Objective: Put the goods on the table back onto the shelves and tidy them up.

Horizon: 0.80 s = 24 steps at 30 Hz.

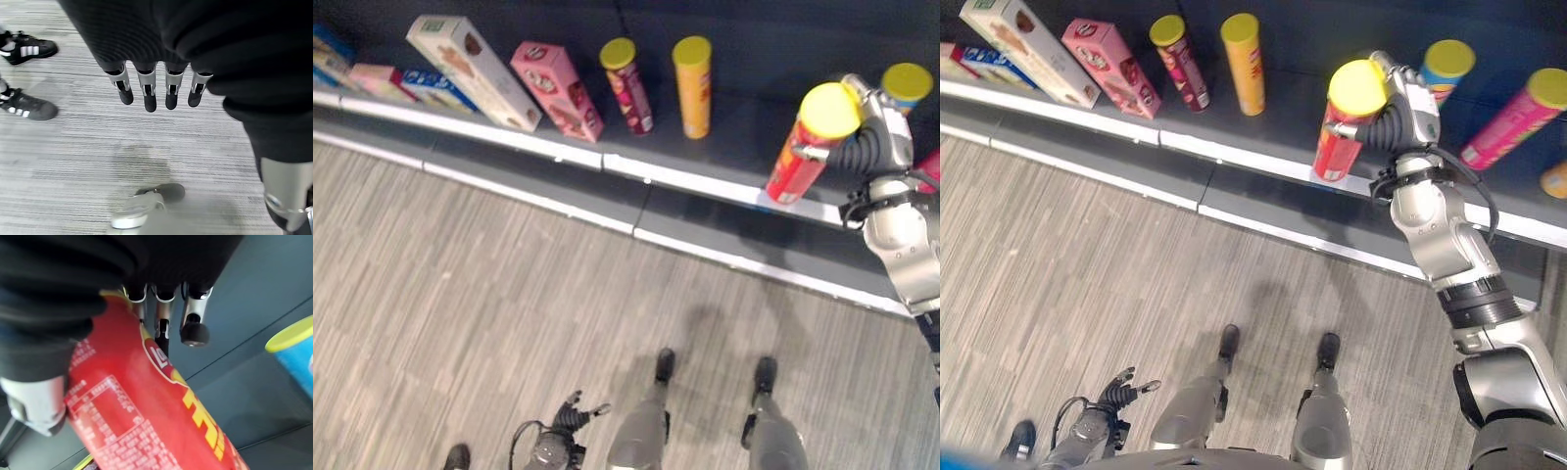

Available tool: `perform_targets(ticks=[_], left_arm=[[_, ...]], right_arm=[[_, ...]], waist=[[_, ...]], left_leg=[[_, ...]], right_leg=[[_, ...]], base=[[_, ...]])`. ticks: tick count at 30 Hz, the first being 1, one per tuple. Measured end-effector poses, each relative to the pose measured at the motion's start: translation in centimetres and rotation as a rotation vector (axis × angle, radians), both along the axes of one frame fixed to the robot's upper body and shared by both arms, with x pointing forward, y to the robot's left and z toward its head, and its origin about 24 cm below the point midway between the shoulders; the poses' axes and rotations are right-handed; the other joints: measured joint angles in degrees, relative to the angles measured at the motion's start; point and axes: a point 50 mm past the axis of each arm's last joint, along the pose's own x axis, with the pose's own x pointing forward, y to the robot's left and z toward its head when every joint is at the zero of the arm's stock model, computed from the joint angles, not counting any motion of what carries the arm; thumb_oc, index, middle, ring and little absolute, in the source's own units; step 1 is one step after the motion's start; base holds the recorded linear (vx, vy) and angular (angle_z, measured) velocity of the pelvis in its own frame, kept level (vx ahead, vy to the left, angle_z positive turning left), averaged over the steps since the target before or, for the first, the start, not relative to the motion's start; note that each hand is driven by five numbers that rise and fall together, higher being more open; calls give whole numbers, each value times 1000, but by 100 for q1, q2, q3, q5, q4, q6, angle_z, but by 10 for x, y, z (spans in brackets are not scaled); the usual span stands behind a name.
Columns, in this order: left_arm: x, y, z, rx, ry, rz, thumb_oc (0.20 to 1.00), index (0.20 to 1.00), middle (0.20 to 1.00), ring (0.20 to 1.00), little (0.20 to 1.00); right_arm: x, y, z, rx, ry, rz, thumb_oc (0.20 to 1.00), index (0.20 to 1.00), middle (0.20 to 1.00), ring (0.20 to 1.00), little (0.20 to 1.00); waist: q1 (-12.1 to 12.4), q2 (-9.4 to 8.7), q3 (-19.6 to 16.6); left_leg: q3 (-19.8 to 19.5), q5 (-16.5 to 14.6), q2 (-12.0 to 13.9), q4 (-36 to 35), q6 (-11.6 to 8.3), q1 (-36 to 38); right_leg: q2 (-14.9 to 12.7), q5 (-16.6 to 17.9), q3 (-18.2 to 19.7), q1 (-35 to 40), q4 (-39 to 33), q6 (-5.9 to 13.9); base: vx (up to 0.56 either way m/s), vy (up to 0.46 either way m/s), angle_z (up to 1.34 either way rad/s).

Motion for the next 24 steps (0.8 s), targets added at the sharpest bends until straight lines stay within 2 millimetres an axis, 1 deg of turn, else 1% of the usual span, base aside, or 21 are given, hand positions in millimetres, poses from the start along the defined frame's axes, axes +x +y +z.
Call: perform_targets(ticks=[3, 5, 6, 7, 8, 10, 12, 16, 21, 24], left_arm=[[3, -5, 1, -4, -9, -23, 1000, 1000, 1000, 1000, 1000], [5, -4, 3, -1, -25, -29, 1000, 1000, 1000, 1000, 1000], [6, -5, 3, -2, -31, -33, 1000, 1000, 1000, 1000, 1000], [9, -8, 5, -6, -50, -45, 1000, 1000, 1000, 1000, 1000], [11, -8, 6, -7, -58, -48, 1000, 1000, 1000, 1000, 1000], [12, -8, 7, -4, -62, -48, 1000, 1000, 1000, 1000, 1000], [15, -9, 8, 4, -68, -79, 1000, 1000, 1000, 1000, 1000], [19, -9, 10, 14, -84, -91, 1000, 1000, 1000, 1000, 1000], [22, -11, 12, 19, -107, -102, 1000, 1000, 1000, 1000, 1000], [22, -11, 12, 19, -109, -106, 1000, 1000, 1000, 1000, 1000]], right_arm=[[9, -4, 14, 17, -48, -58, 200, 200, 200, 200, 200], [12, -7, 19, 21, -71, -91, 200, 200, 200, 200, 200], [15, -10, 22, 16, -81, -113, 200, 200, 200, 200, 200], [22, -21, 30, 31, -97, -194, 200, 200, 200, 200, 200], [23, -25, 33, 41, -106, -221, 200, 200, 200, 200, 200], [24, -30, 34, 52, -120, -256, 200, 200, 200, 200, 200], [28, -40, 35, 48, -126, -328, 200, 200, 200, 200, 200], [30, -51, 36, 44, -130, -394, 200, 200, 200, 200, 200], [28, -75, 42, 40, -117, -494, 200, 200, 200, 200, 200], [27, -79, 42, 36, -109, -506, 200, 200, 200, 200, 200]], waist=[[3, 103, 62], [149, 152, 84], [137, 171, 96], [226, 249, 131], [264, 272, 145], [306, 287, 149], [306, 319, 164], [316, 379, 189], [312, 539, 253], [304, 586, 249]], left_leg=[[-133, 28, -100, 0, 33, -35], [-159, 44, -153, 2, 53, -64], [-179, 48, -171, 1, 59, -71], [-220, 59, -232, 1, 75, -84], [-233, 63, -253, 2, 80, -86], [-287, 64, -292, 2, 82, -102], [-322, 70, -340, 2, 89, -96], [-321, 73, -416, 2, 94, -110], [-318, 73, -441, 2, 94, -134], [-303, 73, -436, 2, 94, -159]], right_leg=[[-106, -21, -150, 50, 1, 44], [-155, -38, -203, 60, 0, 78], [-170, -38, -224, 64, 1, 84], [-229, -42, -276, 84, 1, 111], [-250, -42, -290, 88, 1, 115], [-286, -58, -346, 106, 1, 136], [-328, -79, -426, 160, 1, 164], [-403, -106, -439, 160, 2, 203], [-432, -107, -452, 147, 2, 209], [-428, -108, -443, 112, 2, 211]], base=[[0, -16, 32], [7, -11, 21], [2, -15, 17], [-6, -14, 17], [-7, -14, 19], [1, -10, 15], [-23, 15, 19], [-8, 2, 5], [-2, 1, 1], [-1, 1, -2]])
